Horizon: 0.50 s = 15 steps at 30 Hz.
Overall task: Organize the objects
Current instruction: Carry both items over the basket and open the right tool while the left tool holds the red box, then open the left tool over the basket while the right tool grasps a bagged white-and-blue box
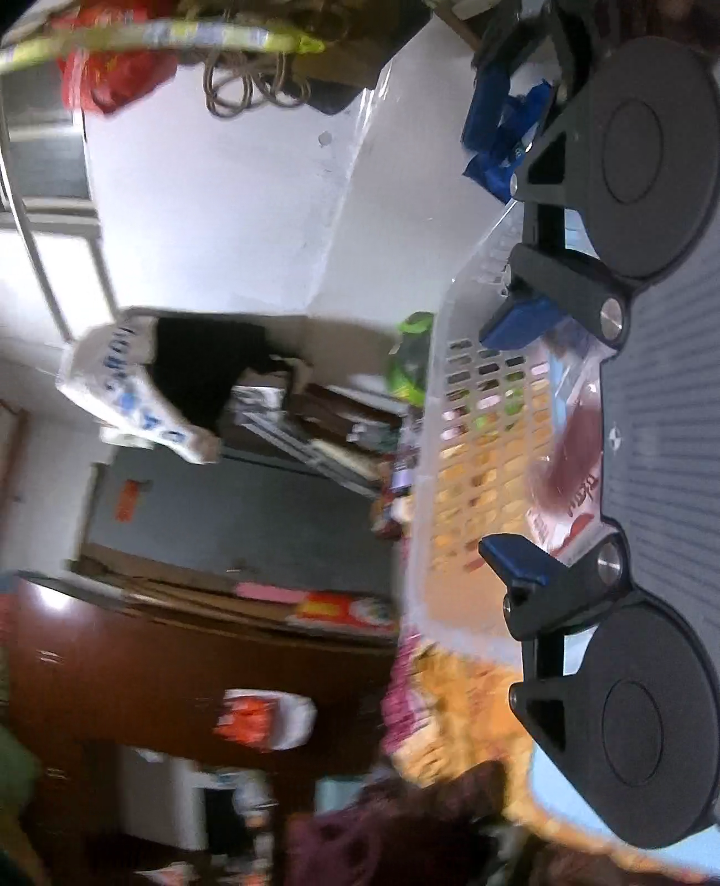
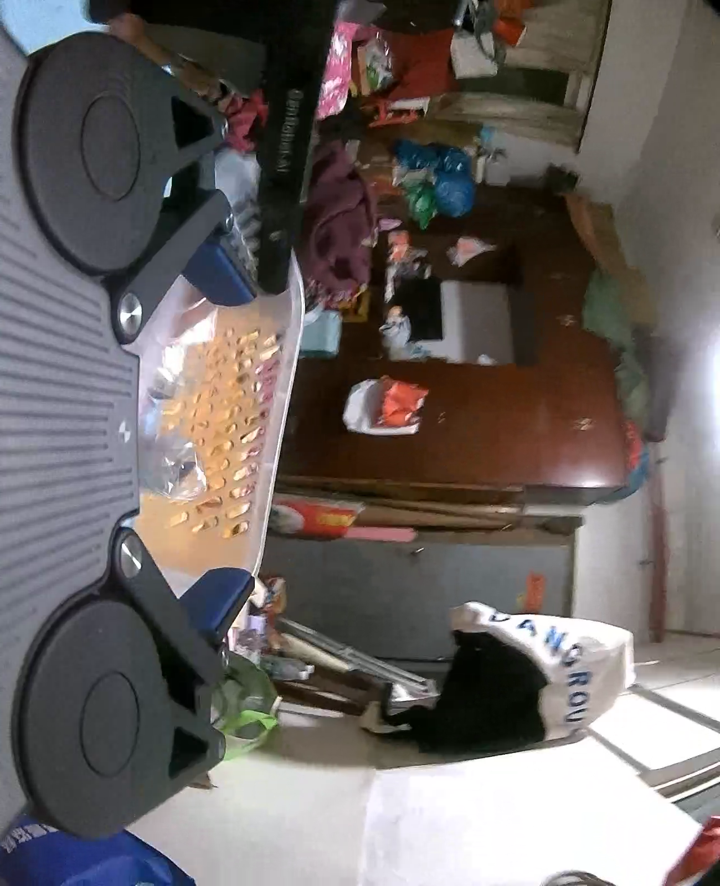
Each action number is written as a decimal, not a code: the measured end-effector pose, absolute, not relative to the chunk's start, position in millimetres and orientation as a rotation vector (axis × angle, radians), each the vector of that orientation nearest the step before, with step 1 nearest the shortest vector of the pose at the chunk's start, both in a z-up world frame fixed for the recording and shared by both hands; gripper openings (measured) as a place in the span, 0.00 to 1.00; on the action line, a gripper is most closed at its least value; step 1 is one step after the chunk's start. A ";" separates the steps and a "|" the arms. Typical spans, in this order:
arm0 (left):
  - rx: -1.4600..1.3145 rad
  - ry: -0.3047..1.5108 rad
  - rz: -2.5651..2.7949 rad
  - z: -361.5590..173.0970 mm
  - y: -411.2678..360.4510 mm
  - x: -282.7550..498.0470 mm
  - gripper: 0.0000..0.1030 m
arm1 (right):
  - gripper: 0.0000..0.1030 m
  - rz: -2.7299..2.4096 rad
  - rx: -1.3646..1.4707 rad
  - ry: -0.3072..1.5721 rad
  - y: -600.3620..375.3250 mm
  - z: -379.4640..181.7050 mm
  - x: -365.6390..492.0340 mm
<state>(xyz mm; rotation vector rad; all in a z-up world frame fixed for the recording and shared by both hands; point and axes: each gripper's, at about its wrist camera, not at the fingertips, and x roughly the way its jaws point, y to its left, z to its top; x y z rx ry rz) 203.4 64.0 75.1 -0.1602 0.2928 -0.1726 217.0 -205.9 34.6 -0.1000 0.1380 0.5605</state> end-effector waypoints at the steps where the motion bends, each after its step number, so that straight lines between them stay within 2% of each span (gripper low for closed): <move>1: -0.139 0.267 -0.177 74.2 63.3 186.5 0.76 | 1.00 0.560 -0.101 0.129 -216.7 27.7 200.5; 2: -0.117 0.233 -0.188 70.3 64.3 165.8 0.82 | 1.00 0.547 -0.098 0.128 -225.1 22.3 192.4; 4: -0.084 0.210 -0.163 58.2 66.3 132.7 0.86 | 1.00 0.525 -0.060 0.156 -246.3 2.3 176.0; 9: -0.087 0.265 -0.106 13.2 75.3 93.0 0.86 | 0.99 0.556 0.116 0.321 -277.9 -31.7 182.6; 10: -0.096 0.283 -0.110 8.0 77.9 93.8 0.86 | 0.94 0.552 0.119 0.329 -278.1 -35.3 184.2; 15: -0.088 0.336 -0.087 -8.1 83.1 104.1 0.86 | 0.85 0.561 0.060 0.364 -264.0 -41.2 194.2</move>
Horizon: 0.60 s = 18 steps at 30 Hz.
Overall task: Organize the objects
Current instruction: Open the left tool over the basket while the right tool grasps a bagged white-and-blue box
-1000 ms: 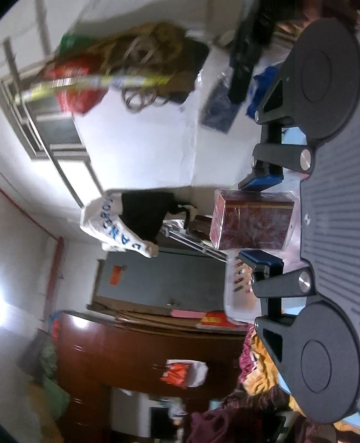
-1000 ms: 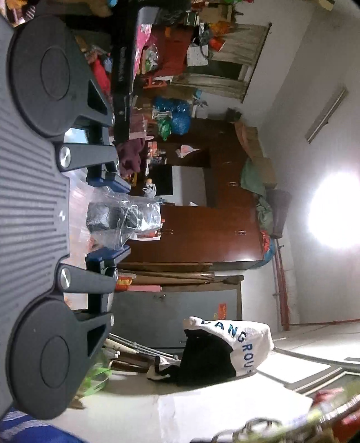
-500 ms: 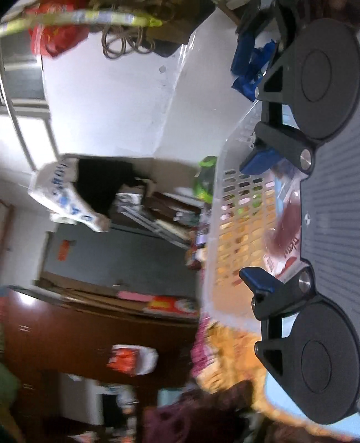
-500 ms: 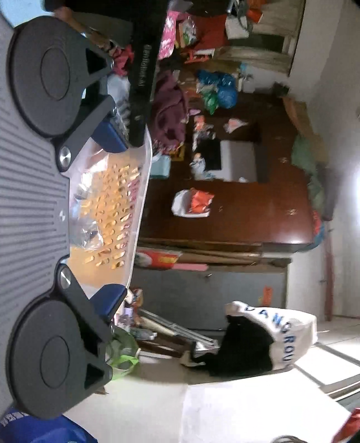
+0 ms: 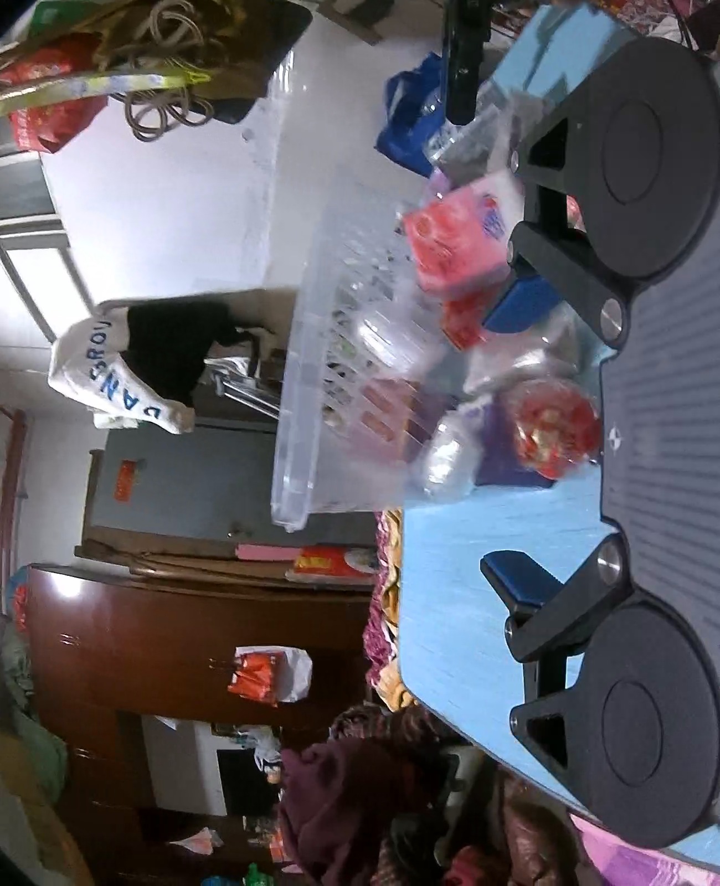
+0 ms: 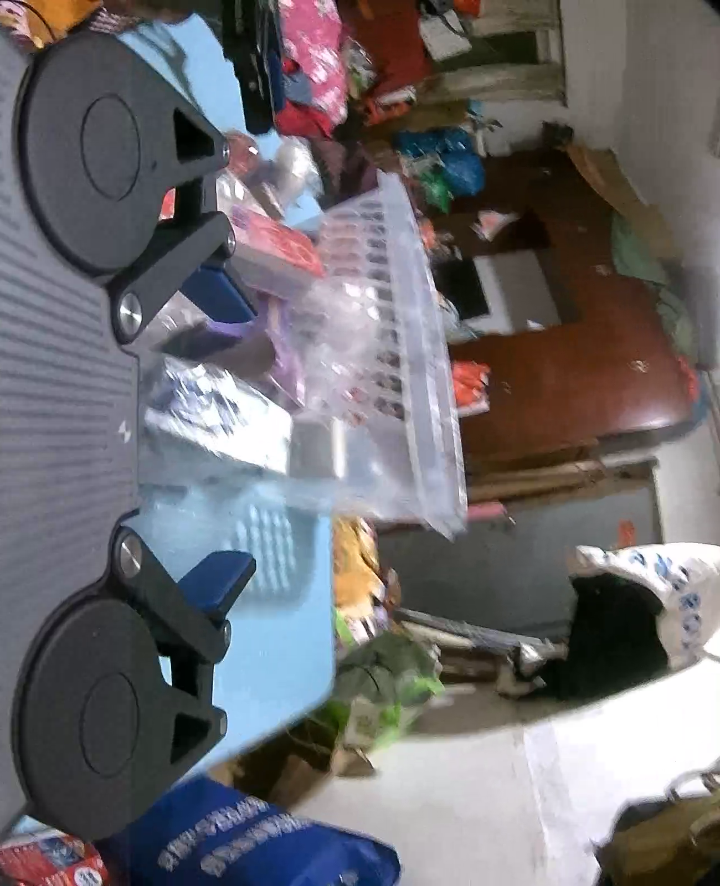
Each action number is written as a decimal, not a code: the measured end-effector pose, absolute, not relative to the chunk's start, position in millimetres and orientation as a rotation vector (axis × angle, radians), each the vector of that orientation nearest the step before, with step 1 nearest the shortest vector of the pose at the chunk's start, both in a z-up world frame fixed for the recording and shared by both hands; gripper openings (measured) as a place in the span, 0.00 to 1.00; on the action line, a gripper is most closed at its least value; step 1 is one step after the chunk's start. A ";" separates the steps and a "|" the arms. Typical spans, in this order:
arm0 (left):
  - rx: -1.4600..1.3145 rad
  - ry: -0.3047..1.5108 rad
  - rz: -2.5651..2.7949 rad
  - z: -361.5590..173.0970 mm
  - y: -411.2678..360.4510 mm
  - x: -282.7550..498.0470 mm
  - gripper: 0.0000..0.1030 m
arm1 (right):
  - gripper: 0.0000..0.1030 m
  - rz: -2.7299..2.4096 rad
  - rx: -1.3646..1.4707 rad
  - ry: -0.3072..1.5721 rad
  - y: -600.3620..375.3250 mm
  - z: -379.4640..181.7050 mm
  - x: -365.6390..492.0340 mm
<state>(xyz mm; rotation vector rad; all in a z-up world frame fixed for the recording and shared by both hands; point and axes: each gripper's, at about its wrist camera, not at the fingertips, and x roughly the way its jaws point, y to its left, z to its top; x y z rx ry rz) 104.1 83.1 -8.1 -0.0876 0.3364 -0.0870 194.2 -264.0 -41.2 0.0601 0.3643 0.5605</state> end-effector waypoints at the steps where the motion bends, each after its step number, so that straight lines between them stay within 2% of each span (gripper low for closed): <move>1: -0.085 0.346 -0.093 -9.1 82.4 106.6 0.86 | 0.78 0.565 0.054 0.369 -264.2 -45.3 192.5; 2: -0.076 0.359 -0.099 -10.1 80.8 109.1 0.86 | 0.73 0.563 0.039 0.374 -264.1 -48.9 191.2; 4: -0.049 0.389 -0.091 -15.6 78.1 110.5 0.86 | 0.53 0.548 0.009 0.380 -262.2 -51.9 191.9; 6: -0.039 0.387 -0.077 -15.0 75.8 111.6 0.85 | 0.45 0.561 0.021 0.373 -264.5 -54.3 185.0; 7: -0.039 0.387 -0.075 -16.8 78.2 108.8 0.85 | 0.45 0.562 0.023 0.359 -265.5 -54.6 182.9; 9: -0.023 0.412 -0.056 -18.7 75.0 113.1 0.72 | 0.45 0.543 0.007 0.335 -265.0 -55.5 177.0; 10: -0.010 0.425 -0.043 -21.5 73.0 113.5 0.57 | 0.44 0.542 0.003 0.326 -264.6 -56.5 175.5; 11: -0.005 0.434 -0.044 -22.7 73.0 113.6 0.48 | 0.44 0.545 0.000 0.320 -264.2 -57.2 174.1; 18: 0.022 0.408 -0.052 -24.2 70.7 105.2 0.48 | 0.44 0.547 0.053 0.278 -271.0 -57.7 170.9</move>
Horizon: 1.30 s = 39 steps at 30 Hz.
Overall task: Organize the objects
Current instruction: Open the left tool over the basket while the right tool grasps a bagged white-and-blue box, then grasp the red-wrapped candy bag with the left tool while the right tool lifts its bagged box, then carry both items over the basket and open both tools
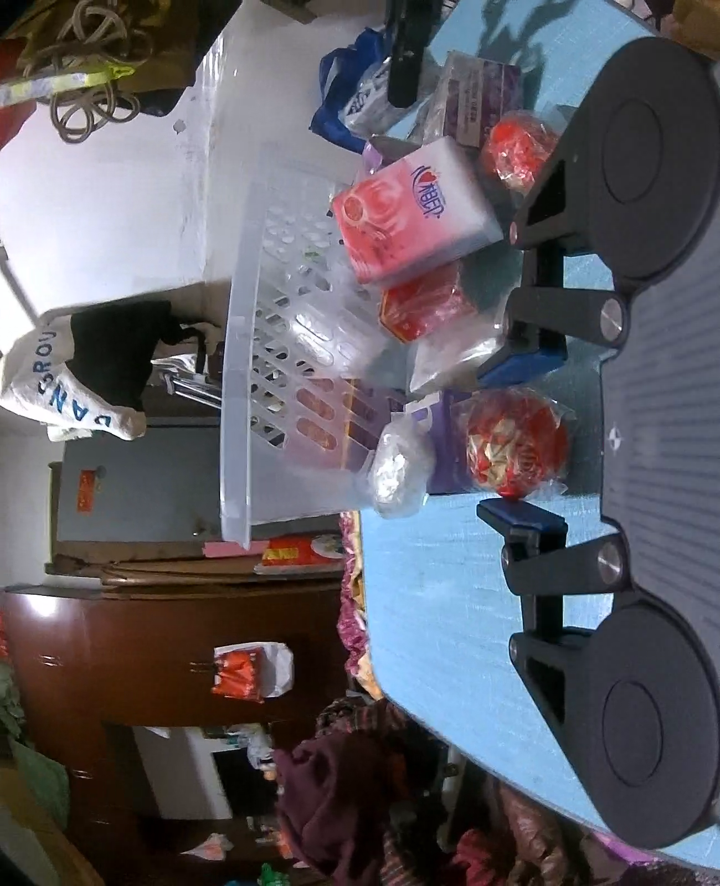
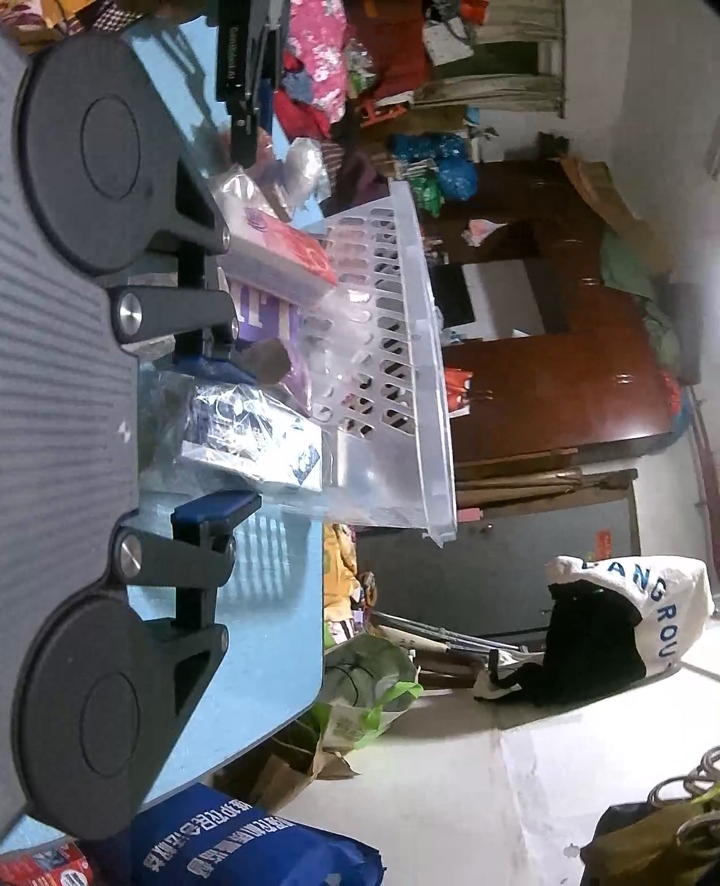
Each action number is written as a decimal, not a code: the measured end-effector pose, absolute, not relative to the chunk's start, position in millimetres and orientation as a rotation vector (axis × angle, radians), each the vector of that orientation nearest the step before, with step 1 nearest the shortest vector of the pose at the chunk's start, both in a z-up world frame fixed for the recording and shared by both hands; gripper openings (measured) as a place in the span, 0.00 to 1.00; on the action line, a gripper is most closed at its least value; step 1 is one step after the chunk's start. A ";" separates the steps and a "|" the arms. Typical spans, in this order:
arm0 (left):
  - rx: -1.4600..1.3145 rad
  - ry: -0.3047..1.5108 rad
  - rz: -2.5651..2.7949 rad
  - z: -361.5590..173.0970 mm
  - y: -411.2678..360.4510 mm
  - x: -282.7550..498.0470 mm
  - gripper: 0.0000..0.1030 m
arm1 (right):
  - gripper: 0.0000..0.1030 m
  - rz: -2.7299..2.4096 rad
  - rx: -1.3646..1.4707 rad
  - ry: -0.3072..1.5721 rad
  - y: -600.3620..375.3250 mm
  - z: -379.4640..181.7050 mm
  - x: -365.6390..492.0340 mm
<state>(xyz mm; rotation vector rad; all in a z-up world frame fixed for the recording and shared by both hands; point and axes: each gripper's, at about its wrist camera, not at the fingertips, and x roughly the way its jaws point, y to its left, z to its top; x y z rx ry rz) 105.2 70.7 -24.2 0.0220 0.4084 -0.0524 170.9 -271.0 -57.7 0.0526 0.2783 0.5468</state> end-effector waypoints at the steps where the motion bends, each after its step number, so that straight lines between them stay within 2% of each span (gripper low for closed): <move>1: 0.026 0.379 -0.050 -24.0 69.2 101.4 0.48 | 0.44 0.551 0.060 0.272 -272.3 -58.1 170.5; 8: -0.008 0.215 -0.077 -24.0 74.6 76.5 0.47 | 0.43 0.564 0.089 0.240 -275.5 -58.7 168.4; 21: -0.082 0.090 -0.119 -25.7 85.3 63.5 0.48 | 0.43 0.527 0.083 0.191 -276.1 -58.6 158.9; 26: -0.103 0.048 -0.129 -19.1 87.0 54.8 0.48 | 0.43 0.576 0.085 0.134 -275.7 -39.4 139.9; 30: -0.132 0.017 -0.140 2.0 90.0 58.2 0.48 | 0.43 0.587 0.046 0.075 -267.4 -8.4 132.9; 33: -0.134 0.014 -0.170 38.9 85.2 78.9 0.48 | 0.43 0.617 0.007 0.059 -248.8 26.0 150.3; 39: -0.143 0.148 -0.191 101.5 63.7 167.7 0.48 | 0.43 0.555 -0.095 0.210 -196.3 60.9 237.7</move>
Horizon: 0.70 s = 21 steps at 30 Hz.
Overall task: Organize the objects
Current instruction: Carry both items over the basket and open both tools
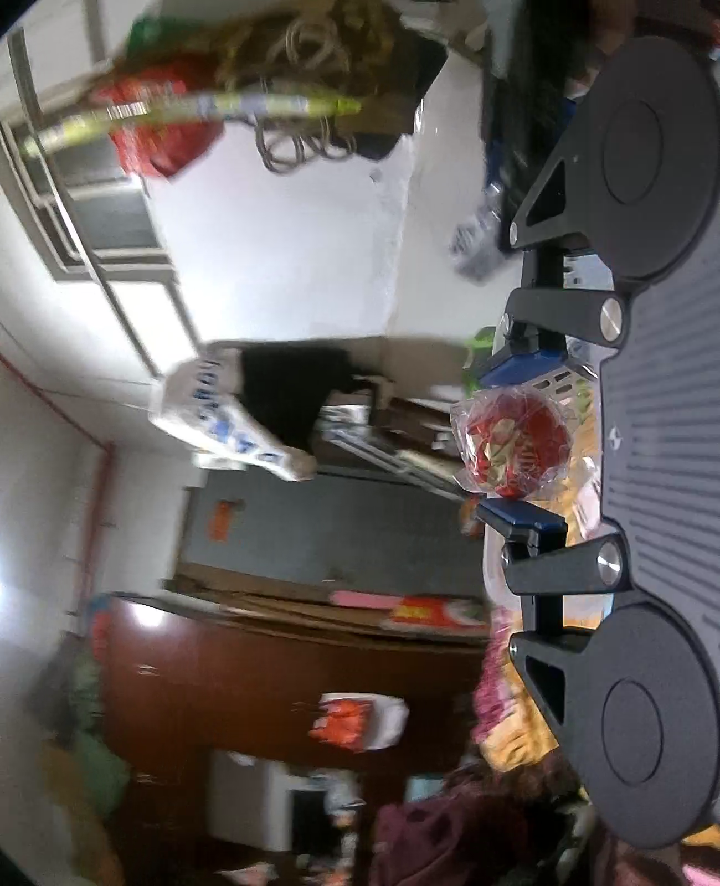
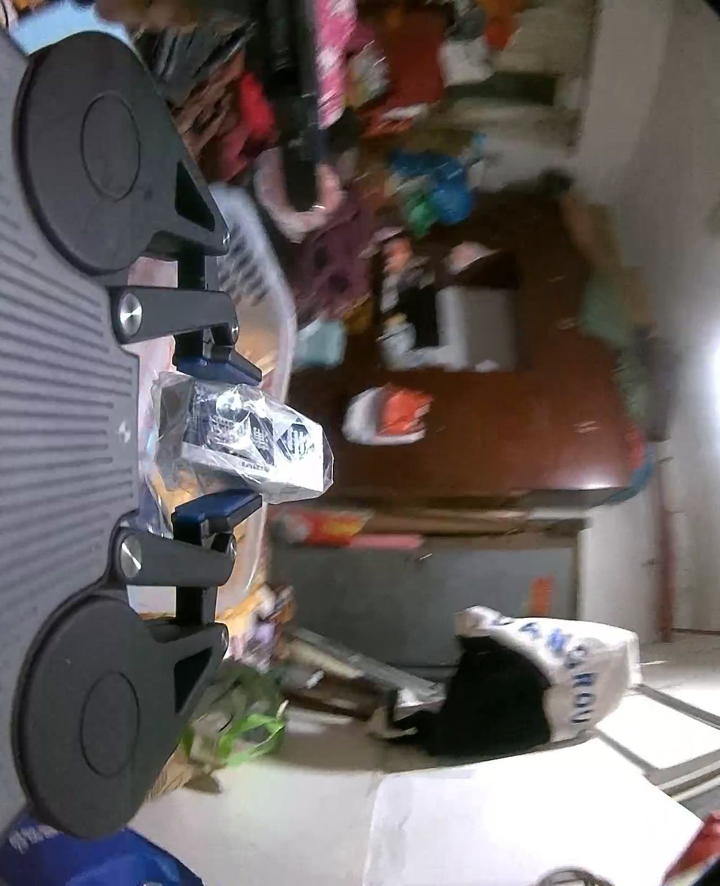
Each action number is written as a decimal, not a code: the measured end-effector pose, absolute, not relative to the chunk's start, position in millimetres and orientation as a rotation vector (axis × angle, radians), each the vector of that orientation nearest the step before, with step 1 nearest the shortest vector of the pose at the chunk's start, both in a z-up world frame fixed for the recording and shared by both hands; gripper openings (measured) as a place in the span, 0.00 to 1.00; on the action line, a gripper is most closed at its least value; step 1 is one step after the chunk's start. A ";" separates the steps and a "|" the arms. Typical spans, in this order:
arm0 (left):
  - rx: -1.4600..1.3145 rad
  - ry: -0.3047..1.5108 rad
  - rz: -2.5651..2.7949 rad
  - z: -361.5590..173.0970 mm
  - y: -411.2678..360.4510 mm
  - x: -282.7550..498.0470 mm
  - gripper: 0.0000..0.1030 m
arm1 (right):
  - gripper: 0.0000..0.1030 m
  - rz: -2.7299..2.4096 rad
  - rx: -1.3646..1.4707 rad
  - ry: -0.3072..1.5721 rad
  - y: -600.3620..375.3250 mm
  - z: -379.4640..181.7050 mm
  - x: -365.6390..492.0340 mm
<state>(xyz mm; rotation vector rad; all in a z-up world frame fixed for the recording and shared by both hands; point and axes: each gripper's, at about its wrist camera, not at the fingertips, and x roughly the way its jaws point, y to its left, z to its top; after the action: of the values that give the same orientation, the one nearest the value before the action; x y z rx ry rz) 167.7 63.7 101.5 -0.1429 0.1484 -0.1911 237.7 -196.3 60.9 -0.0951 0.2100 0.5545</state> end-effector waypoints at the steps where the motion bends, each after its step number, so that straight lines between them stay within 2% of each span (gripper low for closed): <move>1: -0.148 0.183 -0.185 103.6 61.5 183.7 0.48 | 0.43 0.546 -0.094 0.245 -192.4 59.9 250.3; 7: -0.176 0.294 -0.177 88.3 56.7 231.3 0.48 | 0.44 0.553 -0.076 0.269 -193.8 47.3 268.3; 9: -0.187 0.307 -0.179 83.5 56.2 236.2 0.52 | 0.46 0.546 -0.086 0.271 -194.4 46.7 268.9; 10: -0.180 0.322 -0.175 82.9 54.9 239.8 0.68 | 0.59 0.544 -0.094 0.276 -193.6 46.3 270.5; 11: -0.166 0.344 -0.167 81.5 54.9 241.1 0.78 | 0.70 0.546 -0.101 0.287 -192.6 48.0 267.8; 12: -0.149 0.359 -0.154 80.2 53.5 240.2 0.77 | 0.92 0.543 -0.102 0.288 -193.4 48.4 262.7; 13: -0.140 0.354 -0.145 81.4 54.5 234.3 0.77 | 1.00 0.527 -0.093 0.264 -198.4 48.1 253.6; 16: -0.136 0.254 -0.166 79.2 66.6 184.8 0.78 | 1.00 0.559 -0.064 0.192 -225.4 39.0 207.4; 17: -0.123 0.233 -0.165 75.2 70.7 165.7 0.82 | 1.00 0.581 -0.061 0.177 -235.1 31.5 193.9; 19: -0.091 0.241 -0.127 61.3 75.4 139.5 0.90 | 1.00 0.613 -0.040 0.185 -255.7 4.5 163.5; 21: -0.060 0.281 -0.105 42.9 77.7 126.9 0.91 | 1.00 0.648 -0.019 0.204 -270.5 -25.2 141.8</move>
<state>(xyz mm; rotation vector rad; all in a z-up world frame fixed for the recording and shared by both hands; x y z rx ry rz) 126.9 77.7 42.9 -0.0601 0.2812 -0.1055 141.8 -270.5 -25.2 -0.0187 0.2035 0.6477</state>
